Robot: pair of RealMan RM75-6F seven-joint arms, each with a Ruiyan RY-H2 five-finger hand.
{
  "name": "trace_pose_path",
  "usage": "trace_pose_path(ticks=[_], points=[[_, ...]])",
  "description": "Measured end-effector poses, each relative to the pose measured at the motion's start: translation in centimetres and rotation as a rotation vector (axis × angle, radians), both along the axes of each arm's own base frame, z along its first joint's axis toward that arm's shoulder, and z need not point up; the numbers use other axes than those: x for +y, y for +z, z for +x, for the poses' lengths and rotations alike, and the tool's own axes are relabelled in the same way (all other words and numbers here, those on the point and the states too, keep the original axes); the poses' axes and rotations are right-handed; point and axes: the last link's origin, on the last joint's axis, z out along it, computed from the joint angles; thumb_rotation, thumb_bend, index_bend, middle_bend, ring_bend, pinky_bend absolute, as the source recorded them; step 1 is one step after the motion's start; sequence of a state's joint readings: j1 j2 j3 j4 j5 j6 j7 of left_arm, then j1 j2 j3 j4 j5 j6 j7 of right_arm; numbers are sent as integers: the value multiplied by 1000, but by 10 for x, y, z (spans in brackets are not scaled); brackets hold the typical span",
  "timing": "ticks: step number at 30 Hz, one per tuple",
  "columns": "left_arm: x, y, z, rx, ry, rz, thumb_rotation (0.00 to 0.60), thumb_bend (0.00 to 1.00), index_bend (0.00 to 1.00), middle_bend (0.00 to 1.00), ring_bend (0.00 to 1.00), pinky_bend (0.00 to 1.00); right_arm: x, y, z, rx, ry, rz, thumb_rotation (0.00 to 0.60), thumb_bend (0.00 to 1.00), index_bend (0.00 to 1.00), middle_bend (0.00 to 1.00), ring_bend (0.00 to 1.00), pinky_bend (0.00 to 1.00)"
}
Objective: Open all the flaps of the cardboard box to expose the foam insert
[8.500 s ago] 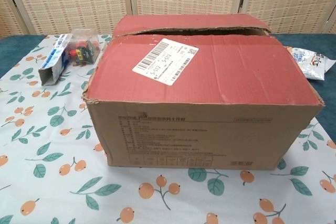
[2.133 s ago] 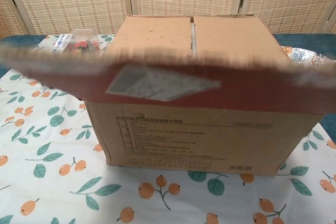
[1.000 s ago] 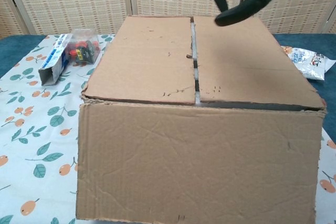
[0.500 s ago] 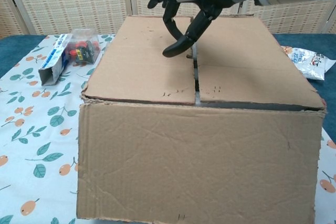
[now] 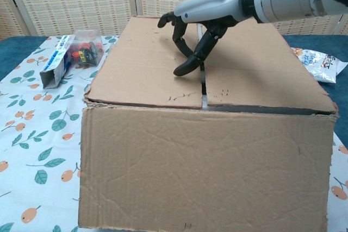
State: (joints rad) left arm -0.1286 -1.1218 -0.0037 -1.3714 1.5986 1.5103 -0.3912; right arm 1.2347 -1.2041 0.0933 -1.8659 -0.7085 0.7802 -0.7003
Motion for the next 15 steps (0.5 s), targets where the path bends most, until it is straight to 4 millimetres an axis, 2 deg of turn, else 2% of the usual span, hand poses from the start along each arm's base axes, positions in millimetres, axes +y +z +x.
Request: trace_pose_path(ticks=[8, 15], points=[[0, -1, 1, 10, -2, 4, 600, 448, 0, 0, 0, 0, 0, 2, -11, 43, -23, -4, 265, 266, 580, 0, 0, 0], [0, -2, 2, 23, -2, 7, 600, 449, 0, 0, 0, 0, 4, 18, -12, 24, -32, -30, 263, 267, 590, 0, 0, 0]])
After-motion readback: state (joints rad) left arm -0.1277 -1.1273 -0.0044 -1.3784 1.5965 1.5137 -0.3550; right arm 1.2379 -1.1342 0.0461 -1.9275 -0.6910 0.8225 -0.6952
